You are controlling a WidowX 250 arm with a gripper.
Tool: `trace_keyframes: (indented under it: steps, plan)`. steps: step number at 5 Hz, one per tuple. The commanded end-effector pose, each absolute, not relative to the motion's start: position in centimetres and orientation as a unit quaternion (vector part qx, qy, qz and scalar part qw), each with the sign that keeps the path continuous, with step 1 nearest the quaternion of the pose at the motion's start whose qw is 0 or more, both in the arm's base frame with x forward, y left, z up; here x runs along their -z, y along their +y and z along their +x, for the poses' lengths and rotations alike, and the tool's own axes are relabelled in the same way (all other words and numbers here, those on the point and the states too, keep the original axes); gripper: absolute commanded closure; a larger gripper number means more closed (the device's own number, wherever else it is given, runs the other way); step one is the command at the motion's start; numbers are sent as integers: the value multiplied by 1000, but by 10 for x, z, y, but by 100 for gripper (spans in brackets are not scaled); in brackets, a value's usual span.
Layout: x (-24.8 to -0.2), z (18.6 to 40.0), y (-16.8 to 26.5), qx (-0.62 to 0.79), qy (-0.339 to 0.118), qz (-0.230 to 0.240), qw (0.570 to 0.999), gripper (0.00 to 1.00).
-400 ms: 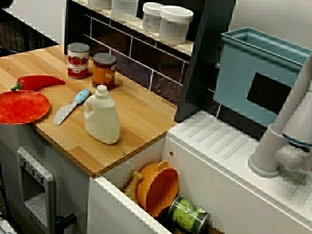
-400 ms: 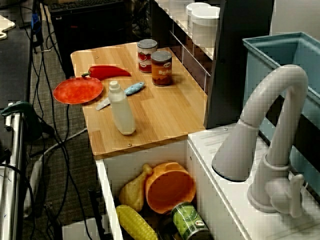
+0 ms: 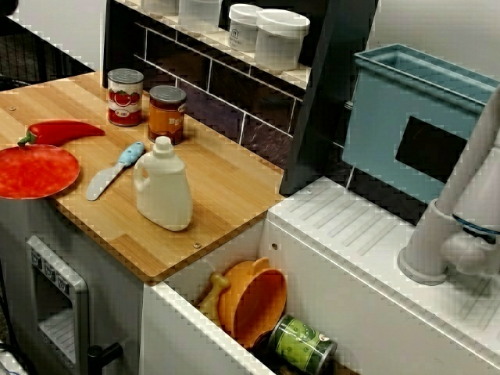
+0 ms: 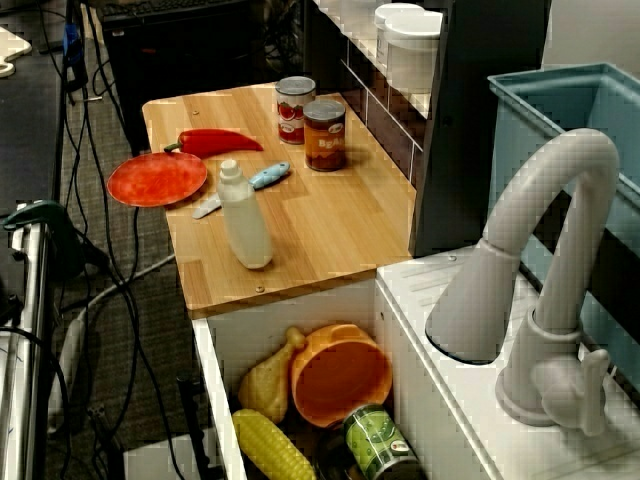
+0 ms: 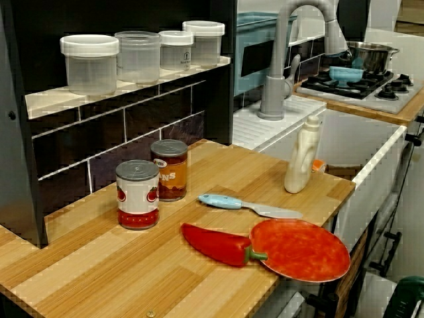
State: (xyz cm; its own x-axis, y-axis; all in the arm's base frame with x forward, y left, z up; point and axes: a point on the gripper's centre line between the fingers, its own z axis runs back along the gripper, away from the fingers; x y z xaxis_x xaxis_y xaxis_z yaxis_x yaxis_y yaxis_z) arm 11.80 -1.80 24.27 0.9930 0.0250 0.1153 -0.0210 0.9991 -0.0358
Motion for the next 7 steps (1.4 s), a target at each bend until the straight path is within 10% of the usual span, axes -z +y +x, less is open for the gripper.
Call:
trace_keyframes:
  steps: [1, 7]
  plan:
    - [-239, 163, -29, 149, -46, -25, 987, 0]
    - [-170, 240, -54, 382, -48, -16, 923, 0]
